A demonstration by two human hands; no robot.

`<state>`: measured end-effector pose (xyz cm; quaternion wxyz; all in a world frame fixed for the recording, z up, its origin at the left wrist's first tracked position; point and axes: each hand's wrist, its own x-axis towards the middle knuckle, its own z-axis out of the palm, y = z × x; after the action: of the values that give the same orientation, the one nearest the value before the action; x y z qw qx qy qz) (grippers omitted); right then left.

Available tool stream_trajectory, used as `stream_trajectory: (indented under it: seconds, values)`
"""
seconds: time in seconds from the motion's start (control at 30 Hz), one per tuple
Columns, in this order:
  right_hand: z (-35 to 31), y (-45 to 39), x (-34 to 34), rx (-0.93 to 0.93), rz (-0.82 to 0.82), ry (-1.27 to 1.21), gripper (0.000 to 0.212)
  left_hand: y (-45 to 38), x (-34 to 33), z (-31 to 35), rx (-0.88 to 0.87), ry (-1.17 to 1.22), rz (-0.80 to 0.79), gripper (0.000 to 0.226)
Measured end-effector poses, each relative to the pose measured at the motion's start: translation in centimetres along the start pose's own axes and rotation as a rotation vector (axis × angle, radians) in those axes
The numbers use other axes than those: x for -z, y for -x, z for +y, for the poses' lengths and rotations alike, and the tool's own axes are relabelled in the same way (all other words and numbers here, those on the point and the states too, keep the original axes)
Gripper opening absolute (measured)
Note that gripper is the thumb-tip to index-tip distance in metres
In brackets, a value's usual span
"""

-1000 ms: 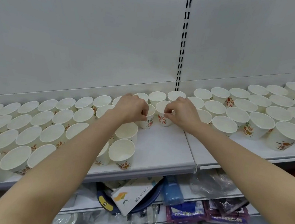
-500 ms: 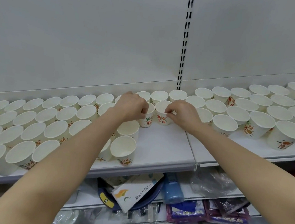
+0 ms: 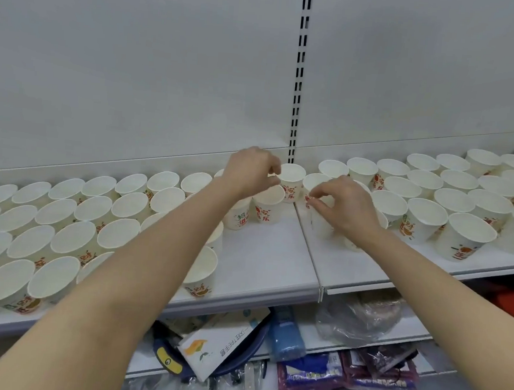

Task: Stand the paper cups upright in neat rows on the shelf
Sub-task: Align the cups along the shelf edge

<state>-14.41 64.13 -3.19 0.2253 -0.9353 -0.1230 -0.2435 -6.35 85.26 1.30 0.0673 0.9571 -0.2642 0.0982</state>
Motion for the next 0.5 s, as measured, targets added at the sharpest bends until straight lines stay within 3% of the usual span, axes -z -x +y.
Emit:
stream_trajectory:
  seconds: [0.13,0.27,0.5]
  values:
    - [1.0,2.4,0.8,0.058,-0.011,0.09,0.017,-4.1,-2.0,2.8,0.036,-0.036,-0.121,0.025]
    - [1.8,4.1,0.8,0.093,-0.037,0.199,0.023,-5.6,-3.5,4.5,0.046,-0.187,-0.174,0.013]
    - [3.0,4.1,1.0,0.11,-0.042,0.209,0.014,-5.4,-3.1,4.6,0.102,-0.213,0.007,0.019]
